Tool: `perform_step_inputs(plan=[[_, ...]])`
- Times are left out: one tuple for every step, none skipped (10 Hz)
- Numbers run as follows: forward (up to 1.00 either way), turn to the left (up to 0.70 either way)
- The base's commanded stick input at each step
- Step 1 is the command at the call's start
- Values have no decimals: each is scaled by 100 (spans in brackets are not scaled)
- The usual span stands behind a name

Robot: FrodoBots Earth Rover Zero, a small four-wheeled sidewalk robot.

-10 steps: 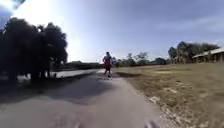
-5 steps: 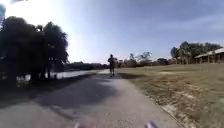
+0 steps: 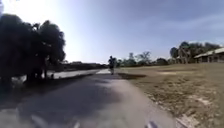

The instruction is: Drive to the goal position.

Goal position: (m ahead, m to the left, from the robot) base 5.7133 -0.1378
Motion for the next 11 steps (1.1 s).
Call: perform_step_inputs(plan=[[100, 3], [100, 3], [100, 3], [100, 3], [100, 3], [100, 3], [100, 3], [100, 3], [100, 3], [100, 3], [100, 3]])
